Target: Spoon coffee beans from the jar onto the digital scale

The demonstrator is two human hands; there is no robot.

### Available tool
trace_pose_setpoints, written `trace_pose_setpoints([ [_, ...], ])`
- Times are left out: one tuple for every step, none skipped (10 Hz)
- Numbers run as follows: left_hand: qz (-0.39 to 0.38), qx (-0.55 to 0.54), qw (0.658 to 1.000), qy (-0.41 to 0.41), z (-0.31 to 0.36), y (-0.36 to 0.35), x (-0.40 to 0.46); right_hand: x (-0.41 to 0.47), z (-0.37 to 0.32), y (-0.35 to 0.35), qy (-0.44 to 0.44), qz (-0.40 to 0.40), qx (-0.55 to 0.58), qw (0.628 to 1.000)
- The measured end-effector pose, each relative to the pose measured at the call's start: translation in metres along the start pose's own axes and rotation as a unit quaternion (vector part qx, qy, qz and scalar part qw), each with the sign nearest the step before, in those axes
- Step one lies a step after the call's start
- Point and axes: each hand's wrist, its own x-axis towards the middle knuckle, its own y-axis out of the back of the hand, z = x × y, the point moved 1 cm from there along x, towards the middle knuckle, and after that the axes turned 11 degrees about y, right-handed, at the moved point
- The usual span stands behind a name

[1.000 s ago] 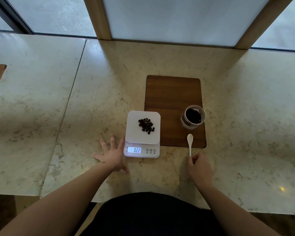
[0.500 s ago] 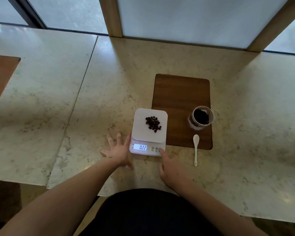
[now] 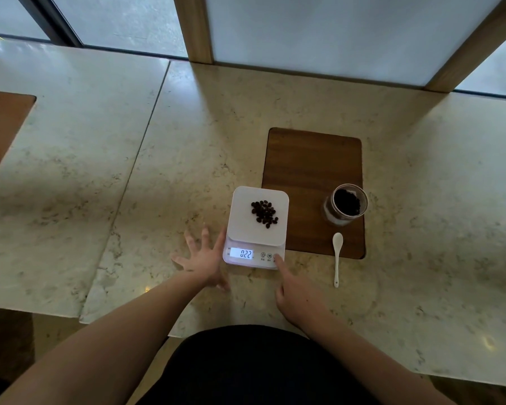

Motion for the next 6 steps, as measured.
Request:
trace_pose_setpoints([
  [-0.002, -0.002, 1.000, -0.005, -0.001, 0.001, -0.002, -0.001, 0.000, 0.000, -0.012, 0.007, 0.018, 1.000],
  [0.001, 0.000, 1.000, -0.004, -0.001, 0.002, -0.004, -0.002, 0.001, 0.003, -0.018, 0.021, 0.025, 0.999],
  [0.001, -0.002, 1.000, -0.004, 0.000, 0.002, -0.004, -0.003, 0.001, 0.005, -0.022, 0.033, 0.031, 0.999],
  [-0.003, 0.000, 1.000, -0.003, 0.000, 0.002, -0.005, -0.006, 0.002, 0.009, -0.021, 0.028, 0.054, 0.998],
  [0.005, -0.005, 1.000, -0.006, 0.000, 0.002, -0.005, -0.009, 0.001, 0.017, -0.014, 0.053, 0.050, 0.997],
  [0.005, -0.007, 1.000, 0.001, 0.002, 0.001, -0.004, -0.009, -0.001, 0.023, -0.010, 0.081, 0.061, 0.995],
])
